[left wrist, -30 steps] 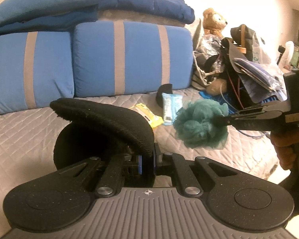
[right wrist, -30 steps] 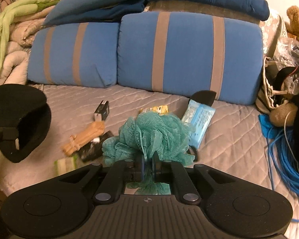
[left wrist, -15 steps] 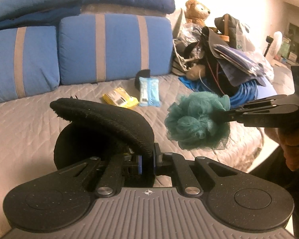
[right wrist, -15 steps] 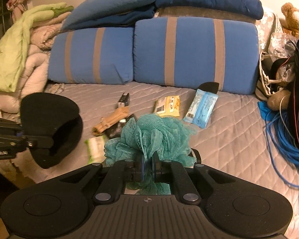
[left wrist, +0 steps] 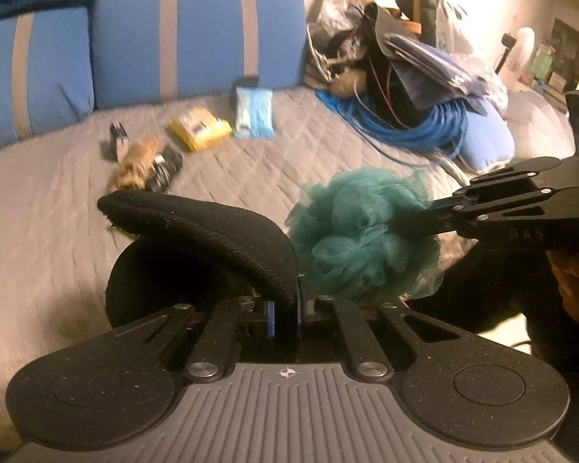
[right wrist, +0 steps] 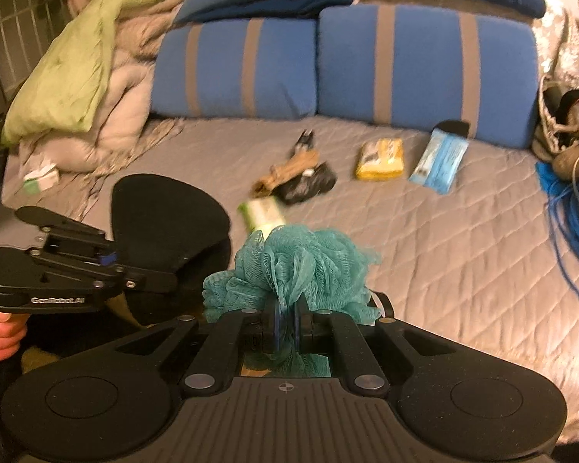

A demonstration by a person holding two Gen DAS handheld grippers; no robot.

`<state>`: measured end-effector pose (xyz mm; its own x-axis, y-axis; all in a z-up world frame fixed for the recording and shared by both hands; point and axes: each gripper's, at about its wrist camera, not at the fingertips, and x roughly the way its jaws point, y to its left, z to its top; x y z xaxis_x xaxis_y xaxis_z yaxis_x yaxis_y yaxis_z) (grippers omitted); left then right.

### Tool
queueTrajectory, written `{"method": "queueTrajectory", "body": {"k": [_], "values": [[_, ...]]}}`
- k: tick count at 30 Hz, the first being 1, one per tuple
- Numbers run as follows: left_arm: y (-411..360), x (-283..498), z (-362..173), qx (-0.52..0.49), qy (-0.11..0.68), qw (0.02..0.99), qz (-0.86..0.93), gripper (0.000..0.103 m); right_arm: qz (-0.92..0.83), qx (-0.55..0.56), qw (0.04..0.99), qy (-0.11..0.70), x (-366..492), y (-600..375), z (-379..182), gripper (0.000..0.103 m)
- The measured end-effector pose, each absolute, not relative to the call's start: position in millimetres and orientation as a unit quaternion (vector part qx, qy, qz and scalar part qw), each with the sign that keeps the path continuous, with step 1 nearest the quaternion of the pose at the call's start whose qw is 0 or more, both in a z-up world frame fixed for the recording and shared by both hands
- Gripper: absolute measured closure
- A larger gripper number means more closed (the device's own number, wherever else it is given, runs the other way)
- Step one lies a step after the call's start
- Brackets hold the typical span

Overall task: Organize soft objects
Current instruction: 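Carry the pouch and sponge over the cardboard box with both grippers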

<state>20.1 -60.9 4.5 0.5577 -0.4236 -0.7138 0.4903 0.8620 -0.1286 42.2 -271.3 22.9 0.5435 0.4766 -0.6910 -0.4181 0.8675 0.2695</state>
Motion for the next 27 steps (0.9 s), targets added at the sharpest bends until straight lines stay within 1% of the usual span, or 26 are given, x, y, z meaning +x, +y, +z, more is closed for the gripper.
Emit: {"method": "queueTrajectory", "body": {"k": [5,13,18,19,20,21,22,23,25,27], "values": [[-59,7,0,-0.012,0.428,0.855,-0.292,0.093,0.267,0.044,0.860,0.433,22,-266,20,0.094],[-48,26,-39,-0.120,0.546,0.780,-0.282,0.093,0.257,0.033,0.835,0.485,18,-257,7,0.094],[-42,35,-52,-0.145,0.572,0.766,-0.255,0.091,0.254,0.028,0.824,0.506,21,-254,-1,0.092],[-43,36,-52,-0.144,0.575,0.767,-0.245,0.084,0.254,0.027,0.822,0.508,22,-254,-2,0.085],[-43,37,-53,-0.143,0.579,0.768,-0.235,0.067,0.253,0.026,0.823,0.508,23,-253,-2,0.067],[-43,37,-54,-0.142,0.581,0.769,-0.228,0.057,0.253,0.024,0.823,0.508,24,-252,-1,0.055],[-41,38,-54,-0.141,0.582,0.771,-0.219,0.043,0.254,0.022,0.825,0.504,23,-252,0,0.029],[-40,38,-53,-0.139,0.579,0.775,-0.213,0.041,0.255,0.018,0.829,0.498,22,-251,2,0.012],[-38,37,-51,-0.135,0.576,0.779,-0.209,0.041,0.259,0.013,0.831,0.491,20,-249,4,0.007],[-37,36,-50,-0.134,0.575,0.780,-0.208,0.041,0.257,0.010,0.829,0.496,21,-248,2,0.006]]}}
